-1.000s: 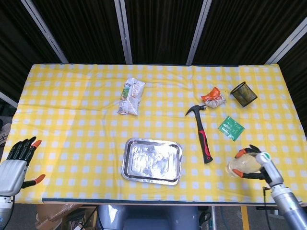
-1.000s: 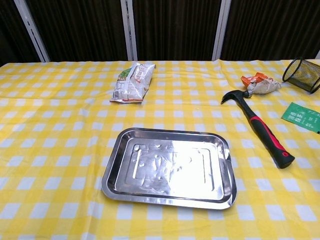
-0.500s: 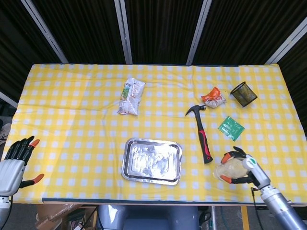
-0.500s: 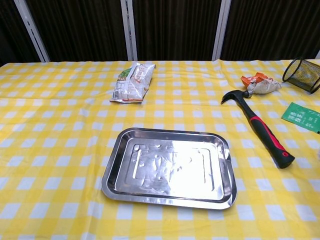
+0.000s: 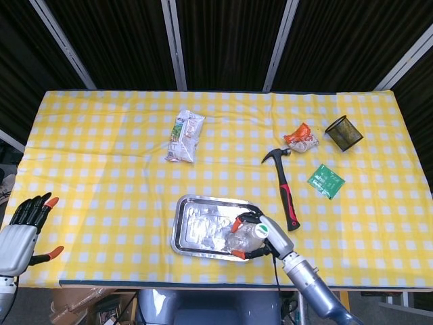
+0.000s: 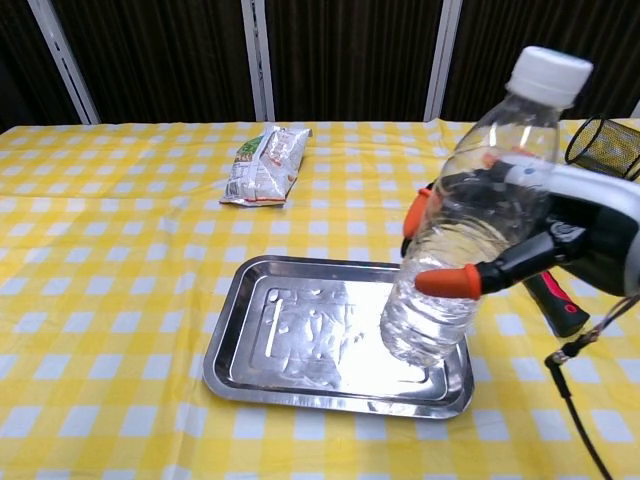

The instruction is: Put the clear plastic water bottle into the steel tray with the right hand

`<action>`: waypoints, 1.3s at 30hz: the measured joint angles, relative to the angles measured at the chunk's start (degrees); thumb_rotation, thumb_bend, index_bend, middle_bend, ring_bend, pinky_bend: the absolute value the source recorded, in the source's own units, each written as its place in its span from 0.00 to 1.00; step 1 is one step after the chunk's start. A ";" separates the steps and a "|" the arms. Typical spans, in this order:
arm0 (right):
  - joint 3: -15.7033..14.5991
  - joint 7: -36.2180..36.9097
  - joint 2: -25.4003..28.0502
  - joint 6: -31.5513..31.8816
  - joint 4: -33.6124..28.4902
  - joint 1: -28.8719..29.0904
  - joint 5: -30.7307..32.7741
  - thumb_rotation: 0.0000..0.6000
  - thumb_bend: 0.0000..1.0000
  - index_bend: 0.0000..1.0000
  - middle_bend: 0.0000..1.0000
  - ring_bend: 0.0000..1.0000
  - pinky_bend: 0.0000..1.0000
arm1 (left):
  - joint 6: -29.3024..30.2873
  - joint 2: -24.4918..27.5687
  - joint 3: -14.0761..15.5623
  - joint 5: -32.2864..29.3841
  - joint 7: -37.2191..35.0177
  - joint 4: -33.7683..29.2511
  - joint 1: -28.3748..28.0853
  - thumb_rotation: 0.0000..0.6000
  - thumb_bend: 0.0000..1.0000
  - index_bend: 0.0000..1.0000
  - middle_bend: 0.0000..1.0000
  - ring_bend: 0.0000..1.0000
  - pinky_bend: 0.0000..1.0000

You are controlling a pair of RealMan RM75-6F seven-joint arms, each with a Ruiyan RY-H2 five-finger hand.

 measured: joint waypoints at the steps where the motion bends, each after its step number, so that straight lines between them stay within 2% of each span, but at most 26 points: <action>1: 0.27 -1.32 -1.24 -0.14 -0.05 0.39 1.23 1.00 0.54 0.78 0.61 0.27 0.00 | -0.01 -0.01 0.01 0.00 -0.03 0.01 -0.01 1.00 0.18 0.05 0.00 0.00 0.00; 10: 1.06 -7.65 -7.74 0.95 2.30 1.51 5.48 1.00 0.54 0.78 0.61 0.27 0.00 | -0.11 0.11 0.09 -0.04 -0.35 -0.05 -0.07 1.00 0.18 0.05 0.00 0.00 0.00; 20: 0.41 -12.52 -12.84 6.41 7.00 0.11 5.64 1.00 0.54 0.78 0.61 0.27 0.00 | 0.06 0.37 0.04 0.06 -1.16 0.18 -0.13 1.00 0.18 0.05 0.00 0.00 0.00; 30: -2.54 -14.22 -14.96 6.58 9.29 -0.93 3.87 1.00 0.54 0.78 0.61 0.27 0.00 | 0.36 0.28 0.09 0.15 -0.97 0.14 -0.05 1.00 0.18 0.05 0.00 0.00 0.00; 39: -2.62 -15.12 -16.12 5.91 10.13 -1.04 4.27 1.00 0.54 0.78 0.61 0.27 0.00 | 0.09 0.28 0.08 0.06 -1.09 0.24 -0.23 1.00 0.18 0.05 0.00 0.00 0.00</action>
